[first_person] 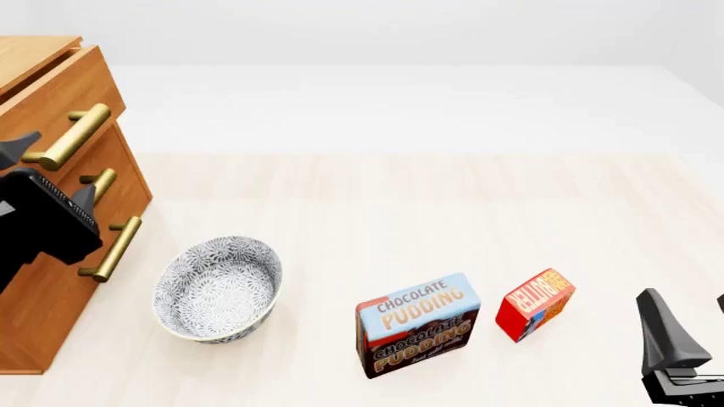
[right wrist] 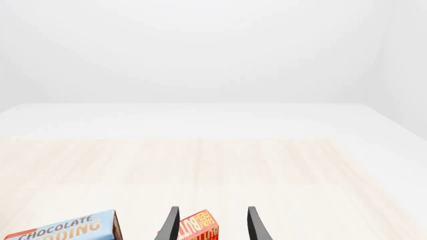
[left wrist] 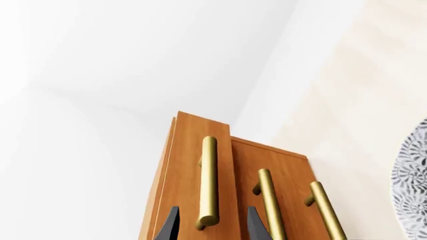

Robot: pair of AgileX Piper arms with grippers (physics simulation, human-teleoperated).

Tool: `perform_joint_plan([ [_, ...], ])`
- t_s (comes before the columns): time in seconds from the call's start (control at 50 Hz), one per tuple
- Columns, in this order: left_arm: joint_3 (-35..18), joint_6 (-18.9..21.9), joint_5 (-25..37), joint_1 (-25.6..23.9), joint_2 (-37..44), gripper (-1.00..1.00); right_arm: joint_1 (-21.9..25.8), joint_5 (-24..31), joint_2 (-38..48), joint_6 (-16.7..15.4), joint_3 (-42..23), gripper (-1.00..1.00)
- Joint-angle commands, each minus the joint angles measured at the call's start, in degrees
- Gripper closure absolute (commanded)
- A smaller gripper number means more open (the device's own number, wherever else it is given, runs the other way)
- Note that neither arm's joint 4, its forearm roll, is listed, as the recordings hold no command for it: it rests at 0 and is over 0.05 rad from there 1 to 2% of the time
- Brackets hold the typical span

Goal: Put the butter at the back in the top drawer of the cabinet and close it.

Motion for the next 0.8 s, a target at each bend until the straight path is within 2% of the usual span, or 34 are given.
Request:
perform_joint_plan([
  [0.02,-0.45,0.72,-2.45,1.22,3.66,-1.00,0.00,0.00,0.00,0.00,0.00,-1.00],
  [0.46,-1.36,1.27,-4.77,2.46,7.76,-1.00,0.00,0.00,0.00,0.00,0.00,-1.00],
  [0.78,-1.50,1.37,-4.42,2.40,7.75,-1.00,0.00,0.00,0.00,0.00,0.00,-1.00],
  [0.8,-1.61,1.32,-4.01,2.26,7.59,1.00,0.00,0.00,0.00,0.00,0.00,-1.00],
])
